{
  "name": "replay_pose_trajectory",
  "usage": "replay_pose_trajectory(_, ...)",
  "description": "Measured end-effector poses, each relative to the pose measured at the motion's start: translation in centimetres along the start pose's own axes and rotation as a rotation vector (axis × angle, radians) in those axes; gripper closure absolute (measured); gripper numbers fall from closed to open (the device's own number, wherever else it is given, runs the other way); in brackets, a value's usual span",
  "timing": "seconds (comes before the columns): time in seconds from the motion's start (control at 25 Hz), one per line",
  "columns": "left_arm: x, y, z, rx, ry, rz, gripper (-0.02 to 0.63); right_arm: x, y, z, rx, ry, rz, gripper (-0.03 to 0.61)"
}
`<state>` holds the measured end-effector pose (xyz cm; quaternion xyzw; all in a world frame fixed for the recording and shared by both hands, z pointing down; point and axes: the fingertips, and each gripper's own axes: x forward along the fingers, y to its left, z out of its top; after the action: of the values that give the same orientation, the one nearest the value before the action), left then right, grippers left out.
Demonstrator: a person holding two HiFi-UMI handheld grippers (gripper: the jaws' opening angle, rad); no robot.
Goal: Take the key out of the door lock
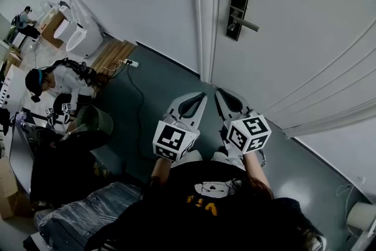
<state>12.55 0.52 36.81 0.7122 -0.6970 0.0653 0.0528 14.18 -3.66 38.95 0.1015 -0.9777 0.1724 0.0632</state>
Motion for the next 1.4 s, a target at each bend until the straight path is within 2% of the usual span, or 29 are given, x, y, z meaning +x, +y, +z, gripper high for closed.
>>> replay_pose_trajectory(0.44, -6.0, 4.4, -1.4, 0.037, 0.002, -0.011, 0.606, 4.3, 6.1, -2.7, 0.050, -0.002, 0.013, 0.574)
replay_pose_trajectory(0.64, -8.4, 5.9, -3.0, 0.023, 0.011, -0.012, 0.606, 4.8, 8.3, -4.1, 0.060, 0.019, -0.002, 0.574)
replay_pose_trajectory(0.96, -9.6, 6.7, -3.3, -0.023, -0.025, -0.037, 0.606, 5.3, 8.0, -4.0, 0.072, 0.029, -0.049, 0.574)
replay_pose_trajectory(1.4, -9.3, 12.8, -4.3, -0.080, -0.023, 0.056, 0.606, 10.1, 7.0, -3.2, 0.081, 0.046, -0.019, 0.573)
